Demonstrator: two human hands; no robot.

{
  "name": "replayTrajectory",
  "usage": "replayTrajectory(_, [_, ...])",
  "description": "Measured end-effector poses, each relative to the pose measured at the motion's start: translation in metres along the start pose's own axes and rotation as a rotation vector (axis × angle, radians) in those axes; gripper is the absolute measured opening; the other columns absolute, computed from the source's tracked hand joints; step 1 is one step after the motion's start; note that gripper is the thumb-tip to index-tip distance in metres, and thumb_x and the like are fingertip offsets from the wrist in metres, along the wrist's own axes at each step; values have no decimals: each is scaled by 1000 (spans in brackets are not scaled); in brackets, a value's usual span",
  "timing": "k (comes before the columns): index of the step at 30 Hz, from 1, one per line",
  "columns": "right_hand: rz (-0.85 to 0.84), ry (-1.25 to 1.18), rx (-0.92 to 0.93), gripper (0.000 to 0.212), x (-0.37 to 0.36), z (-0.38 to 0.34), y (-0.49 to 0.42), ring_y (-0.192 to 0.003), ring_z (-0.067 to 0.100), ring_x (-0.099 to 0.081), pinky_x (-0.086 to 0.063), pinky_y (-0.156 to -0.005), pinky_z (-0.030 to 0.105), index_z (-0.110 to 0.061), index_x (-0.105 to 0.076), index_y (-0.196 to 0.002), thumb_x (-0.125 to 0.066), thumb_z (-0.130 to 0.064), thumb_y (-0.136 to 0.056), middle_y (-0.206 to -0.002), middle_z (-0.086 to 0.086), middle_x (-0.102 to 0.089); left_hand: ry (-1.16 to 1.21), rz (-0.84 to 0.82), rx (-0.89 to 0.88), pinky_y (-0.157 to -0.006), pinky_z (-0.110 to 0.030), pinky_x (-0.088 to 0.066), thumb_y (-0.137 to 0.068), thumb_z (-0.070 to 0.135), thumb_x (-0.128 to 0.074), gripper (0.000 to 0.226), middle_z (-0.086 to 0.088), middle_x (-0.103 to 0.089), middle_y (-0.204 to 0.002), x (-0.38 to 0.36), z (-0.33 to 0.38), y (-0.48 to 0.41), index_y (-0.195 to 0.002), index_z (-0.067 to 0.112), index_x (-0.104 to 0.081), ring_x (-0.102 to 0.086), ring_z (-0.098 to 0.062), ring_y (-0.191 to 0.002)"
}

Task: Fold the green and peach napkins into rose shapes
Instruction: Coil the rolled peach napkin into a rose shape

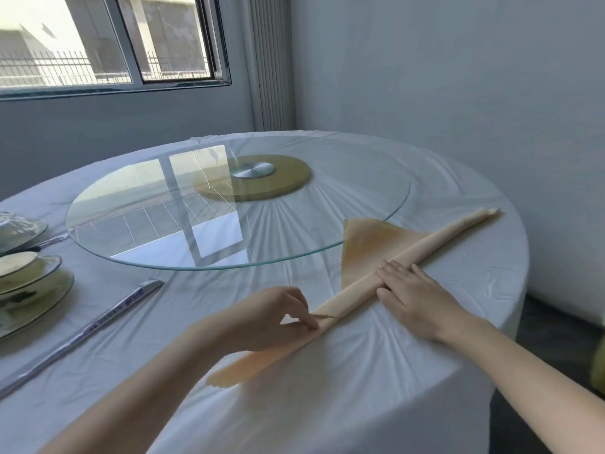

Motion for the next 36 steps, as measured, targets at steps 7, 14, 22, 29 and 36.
replayTrajectory(7, [301, -77, 193, 46, -17, -88, 34, -117, 16, -56, -25, -103, 26, -25, -62, -110, -42, -47, -75, -125, 2, -61, 91, -172, 3, -73, -3, -35, -84, 1, -56, 37, 22, -59, -106, 19, -23, 11, -100, 30, -74, -54, 9, -91])
replayTrajectory(14, [483, -156, 314, 21, -34, -149, 48, -87, 19, -60, -43, -87, 32, -21, -67, -78, -62, -40, -73, -87, -6, -61, 91, -166, -43, -78, -2, -32, -86, 4, -57, 35, 21, -51, -109, 13, -38, 22, -100, 32, -73, -47, 10, -96])
replayTrajectory(22, [675, -23, 326, 22, -47, -177, 48, -57, 16, -51, -34, -63, 29, -21, -55, -54, -64, -34, -70, -59, -5, -49, 13, -186, -43, -82, 0, -25, -87, 10, -58, 38, 20, -43, -104, 15, -36, 27, -109, 39, -66, -38, 8, -100])
replayTrajectory(29, [681, -211, 81, 36, -48, -165, 49, -51, 10, -46, -33, -58, 27, -20, -48, -45, -56, -42, -72, -50, -8, -46, 147, -191, -31, -75, -2, -32, -79, 20, -74, 33, 17, -46, -120, 13, -41, 40, -105, 39, -66, -42, 13, -99])
replayTrajectory(36, [672, -260, -11, 36, -43, -157, 50, -51, 6, -42, -30, -58, 19, -23, -43, -47, -52, -48, -72, -47, -12, -39, 128, -113, 0, -87, -14, -36, -85, 32, -68, 16, 20, -50, -110, 10, -42, 32, -95, 21, -73, -45, -1, -104])
Point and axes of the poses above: each hand's wrist, its own y-axis away from the middle knuckle, its own x-axis out of the back of the hand, z = x × y, the point moved 1 cm from there along -y, towards the middle knuckle
